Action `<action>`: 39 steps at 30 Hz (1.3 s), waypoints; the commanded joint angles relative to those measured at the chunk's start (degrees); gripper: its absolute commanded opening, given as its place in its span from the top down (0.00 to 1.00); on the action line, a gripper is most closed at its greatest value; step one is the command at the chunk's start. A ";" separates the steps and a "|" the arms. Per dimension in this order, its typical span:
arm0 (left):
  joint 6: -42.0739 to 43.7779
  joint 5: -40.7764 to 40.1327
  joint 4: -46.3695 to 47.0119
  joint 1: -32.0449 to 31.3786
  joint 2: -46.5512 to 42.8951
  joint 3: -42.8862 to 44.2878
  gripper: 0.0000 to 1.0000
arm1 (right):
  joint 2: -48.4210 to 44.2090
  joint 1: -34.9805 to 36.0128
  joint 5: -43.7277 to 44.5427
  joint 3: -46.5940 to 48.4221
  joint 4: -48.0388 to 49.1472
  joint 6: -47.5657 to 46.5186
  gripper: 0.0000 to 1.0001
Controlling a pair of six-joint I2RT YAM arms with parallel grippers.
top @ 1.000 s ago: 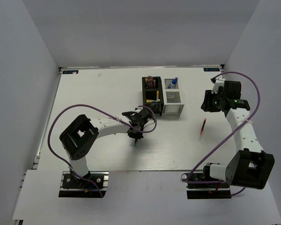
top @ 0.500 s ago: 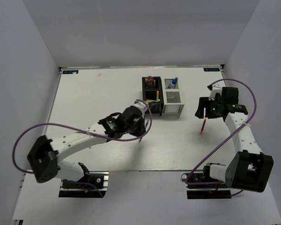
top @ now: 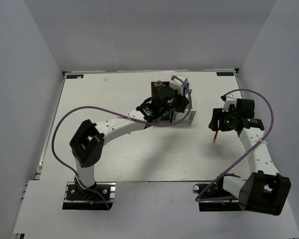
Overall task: Sort the stationery into containers
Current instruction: Place the stationery into the container
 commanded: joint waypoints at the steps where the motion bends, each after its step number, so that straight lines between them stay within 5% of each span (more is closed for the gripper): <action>1: 1.36 -1.67 5.96 0.44 2.39 6.37 1.00 | -2.41 -0.27 0.31 -1.19 0.49 -0.92 0.38; 10: 0.57 -3.07 5.88 1.05 10.92 15.34 1.00 | -4.61 -0.35 0.40 -4.97 0.94 -0.92 0.38; 21: 3.47 -14.84 4.12 1.05 19.71 20.88 1.00 | -5.76 -0.44 0.31 -6.91 0.32 -0.83 0.38; 28: 5.49 -16.52 3.95 1.05 22.09 22.03 0.92 | -6.11 -0.53 0.49 -7.61 0.32 -1.09 0.36; 34: 5.49 -15.99 5.61 1.05 17.27 14.39 0.30 | -5.76 -0.62 0.75 -7.79 0.58 -0.92 0.33; 39: 6.02 -14.06 7.37 1.05 12.25 12.72 0.15 | -3.66 -0.70 2.42 -7.53 1.11 0.13 0.35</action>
